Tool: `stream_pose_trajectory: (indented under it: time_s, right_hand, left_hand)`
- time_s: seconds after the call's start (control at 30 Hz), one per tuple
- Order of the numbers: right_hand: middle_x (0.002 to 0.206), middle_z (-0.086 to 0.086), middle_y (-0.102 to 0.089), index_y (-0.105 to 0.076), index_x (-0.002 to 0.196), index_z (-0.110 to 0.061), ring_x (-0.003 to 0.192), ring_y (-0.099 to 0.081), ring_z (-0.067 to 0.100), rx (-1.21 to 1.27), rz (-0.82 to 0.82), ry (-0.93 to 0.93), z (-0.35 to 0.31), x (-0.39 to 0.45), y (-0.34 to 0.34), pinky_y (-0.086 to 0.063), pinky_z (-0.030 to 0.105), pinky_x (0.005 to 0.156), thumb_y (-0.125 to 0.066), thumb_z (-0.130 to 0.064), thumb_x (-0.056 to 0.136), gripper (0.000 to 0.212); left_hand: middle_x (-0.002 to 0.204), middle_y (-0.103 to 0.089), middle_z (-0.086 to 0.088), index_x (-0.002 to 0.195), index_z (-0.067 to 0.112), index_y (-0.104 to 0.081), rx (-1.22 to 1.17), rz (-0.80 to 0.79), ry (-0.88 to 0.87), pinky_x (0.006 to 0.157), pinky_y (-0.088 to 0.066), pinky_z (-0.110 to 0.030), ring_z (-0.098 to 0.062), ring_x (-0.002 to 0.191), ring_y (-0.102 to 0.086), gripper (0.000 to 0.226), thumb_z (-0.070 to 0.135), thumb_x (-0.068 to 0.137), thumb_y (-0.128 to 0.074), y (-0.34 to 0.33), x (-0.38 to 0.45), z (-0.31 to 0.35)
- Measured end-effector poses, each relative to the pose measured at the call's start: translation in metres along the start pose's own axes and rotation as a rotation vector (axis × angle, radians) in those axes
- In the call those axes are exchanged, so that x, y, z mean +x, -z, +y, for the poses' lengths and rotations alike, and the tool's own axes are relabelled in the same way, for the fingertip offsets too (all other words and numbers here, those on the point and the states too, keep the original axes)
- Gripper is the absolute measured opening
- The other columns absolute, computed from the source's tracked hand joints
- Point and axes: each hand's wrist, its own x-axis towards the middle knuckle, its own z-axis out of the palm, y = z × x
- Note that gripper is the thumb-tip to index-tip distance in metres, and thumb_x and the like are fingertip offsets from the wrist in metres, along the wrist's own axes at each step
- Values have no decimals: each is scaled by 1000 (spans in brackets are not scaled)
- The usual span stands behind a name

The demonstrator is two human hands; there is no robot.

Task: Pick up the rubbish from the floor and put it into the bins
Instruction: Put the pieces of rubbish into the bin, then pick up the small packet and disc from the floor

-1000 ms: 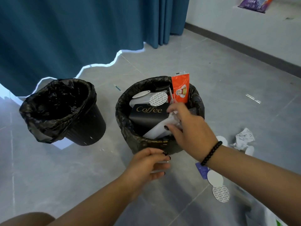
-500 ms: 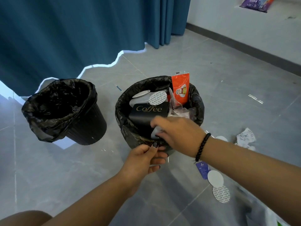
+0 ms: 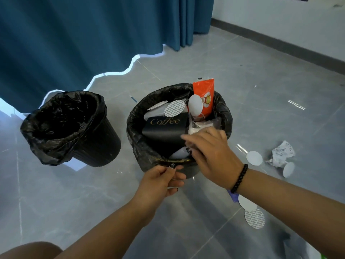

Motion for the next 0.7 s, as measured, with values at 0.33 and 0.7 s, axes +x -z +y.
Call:
stream_pose_trajectory:
  time_s: [0.33, 0.7]
  right_hand:
    - [114, -4, -45, -52, 118, -21, 103, -51, 13, 134, -16, -743, 55, -131, 14, -46, 28, 89, -62, -4, 86, 37]
    - [131, 6, -35, -41, 132, -19, 119, -44, 25, -79, -818, -969, 105, -183, -24, -42, 32, 100, -67, -40, 80, 62]
  left_hand:
    - [75, -74, 4, 93, 19, -66, 72, -195, 133, 66, -48, -21, -5, 65, -67, 21, 23, 99, -47, -58, 7, -27]
    - [79, -71, -2, 94, 14, -65, 104, -54, 268, 62, -46, -22, -11, 67, -64, 19, 12, 96, -46, -134, 47, -84]
